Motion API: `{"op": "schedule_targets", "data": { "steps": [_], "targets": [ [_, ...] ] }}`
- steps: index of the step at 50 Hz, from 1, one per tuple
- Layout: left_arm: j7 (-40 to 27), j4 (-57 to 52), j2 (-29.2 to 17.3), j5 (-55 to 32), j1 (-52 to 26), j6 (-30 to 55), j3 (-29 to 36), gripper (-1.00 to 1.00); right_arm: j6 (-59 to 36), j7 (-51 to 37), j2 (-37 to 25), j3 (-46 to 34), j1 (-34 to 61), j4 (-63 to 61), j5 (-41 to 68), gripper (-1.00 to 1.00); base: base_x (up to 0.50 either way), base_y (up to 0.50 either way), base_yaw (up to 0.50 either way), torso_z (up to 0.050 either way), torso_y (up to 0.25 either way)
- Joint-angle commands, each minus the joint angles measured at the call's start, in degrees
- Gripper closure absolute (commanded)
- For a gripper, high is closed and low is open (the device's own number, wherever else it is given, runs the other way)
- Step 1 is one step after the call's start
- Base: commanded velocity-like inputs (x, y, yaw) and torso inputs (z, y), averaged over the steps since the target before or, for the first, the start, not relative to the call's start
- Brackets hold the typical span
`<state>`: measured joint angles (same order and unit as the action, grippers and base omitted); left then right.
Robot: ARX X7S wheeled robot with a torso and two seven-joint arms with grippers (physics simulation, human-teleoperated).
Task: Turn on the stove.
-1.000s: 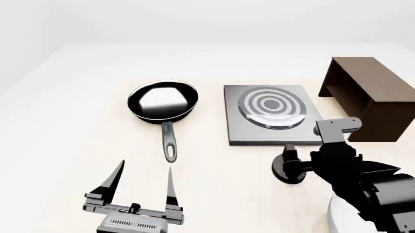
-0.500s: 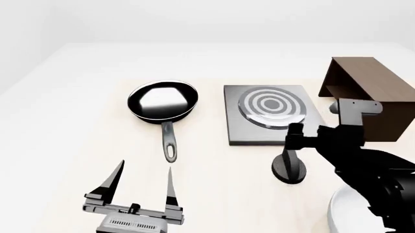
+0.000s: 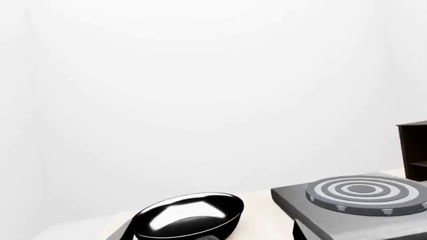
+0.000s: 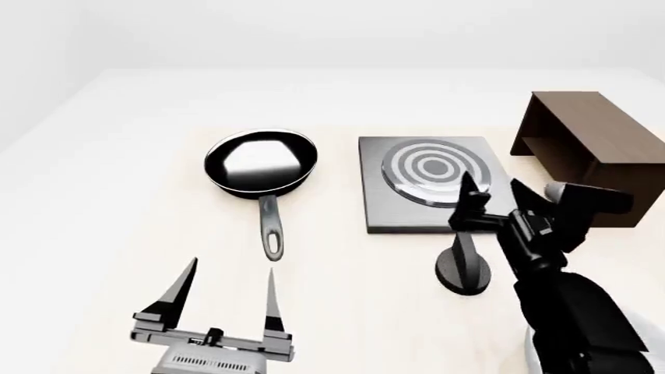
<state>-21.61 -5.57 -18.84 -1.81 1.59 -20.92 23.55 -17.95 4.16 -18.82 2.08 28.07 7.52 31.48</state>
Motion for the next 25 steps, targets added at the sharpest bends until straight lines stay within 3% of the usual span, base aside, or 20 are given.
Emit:
{"op": "schedule_targets", "data": {
  "steps": [1,8,10,12,25],
  "targets": [
    [-0.5,-1.6,-0.2,0.1,0.6,0.6,0.1,-1.0,16.7,1.3,5.9,0.6,-5.3,1.1,-4.4,-1.0,0.0,0.0,0.0,0.0,0.0],
    [-0.4,-0.9,-0.4,-0.1,0.4,-0.2,0.2,-1.0,33.8,0.0,9.9,1.2,-8.0,5.0,-11.8,-1.0,0.0,0.0,0.0,0.0,0.0],
    [-0.5,-1.4,-0.4,0.0,0.5,0.1,0.2,-1.0,36.3,0.8,10.5,1.2,-8.9,5.2,-11.5,-1.0,0.0,0.0,0.0,0.0,0.0],
    [-0.6,-1.7,-0.4,0.1,0.6,0.3,0.3,-1.0,32.6,0.9,10.2,0.7,-8.7,5.8,-9.9,-1.0,0.0,0.0,0.0,0.0,0.0],
    [-0.7,0.3,-0.4,0.3,0.1,-1.1,0.5,-1.0,57.0,-1.1,14.1,2.2,-10.9,15.0,-19.6,-1.0,0.0,0.0,0.0,0.0,0.0]
  ]
}}
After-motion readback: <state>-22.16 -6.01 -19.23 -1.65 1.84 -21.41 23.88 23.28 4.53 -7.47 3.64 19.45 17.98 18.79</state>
